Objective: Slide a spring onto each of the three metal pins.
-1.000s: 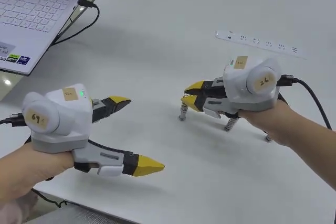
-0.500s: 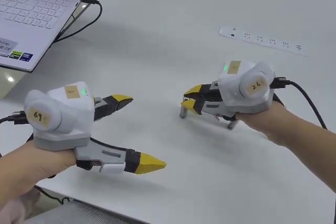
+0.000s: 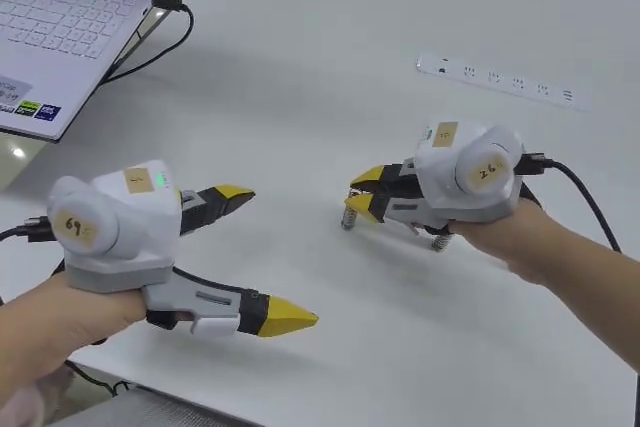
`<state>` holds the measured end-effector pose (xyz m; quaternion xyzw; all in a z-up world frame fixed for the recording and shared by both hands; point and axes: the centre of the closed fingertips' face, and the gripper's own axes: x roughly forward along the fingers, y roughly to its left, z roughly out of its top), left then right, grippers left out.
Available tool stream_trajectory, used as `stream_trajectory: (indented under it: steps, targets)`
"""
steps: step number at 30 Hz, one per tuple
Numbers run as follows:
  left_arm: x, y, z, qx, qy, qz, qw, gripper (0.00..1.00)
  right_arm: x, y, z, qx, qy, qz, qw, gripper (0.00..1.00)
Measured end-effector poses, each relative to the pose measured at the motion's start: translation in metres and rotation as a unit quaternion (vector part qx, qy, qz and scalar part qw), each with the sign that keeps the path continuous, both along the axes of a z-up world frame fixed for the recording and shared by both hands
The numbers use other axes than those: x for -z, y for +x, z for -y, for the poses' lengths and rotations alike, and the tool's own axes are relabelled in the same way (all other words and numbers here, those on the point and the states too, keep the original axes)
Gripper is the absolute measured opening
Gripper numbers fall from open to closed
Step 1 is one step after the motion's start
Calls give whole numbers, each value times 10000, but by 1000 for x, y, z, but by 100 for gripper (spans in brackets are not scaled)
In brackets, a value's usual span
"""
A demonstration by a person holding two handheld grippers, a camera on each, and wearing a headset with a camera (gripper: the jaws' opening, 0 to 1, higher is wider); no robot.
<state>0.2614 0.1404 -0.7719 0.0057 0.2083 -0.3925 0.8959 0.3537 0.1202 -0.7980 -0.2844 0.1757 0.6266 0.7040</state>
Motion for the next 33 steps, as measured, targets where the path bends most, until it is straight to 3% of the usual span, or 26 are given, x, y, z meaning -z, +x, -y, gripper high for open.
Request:
stream_trajectory:
  steps: [16, 33]
  targets:
    - [1, 0, 0, 13, 2, -14, 10000, 95, -2, -4, 2, -134, -85, 176, 9997, 8]
    - [4, -1, -2, -13, 8, -42, 10000, 95, 8, -9, 2, -185, -142, 153, 9996, 8]
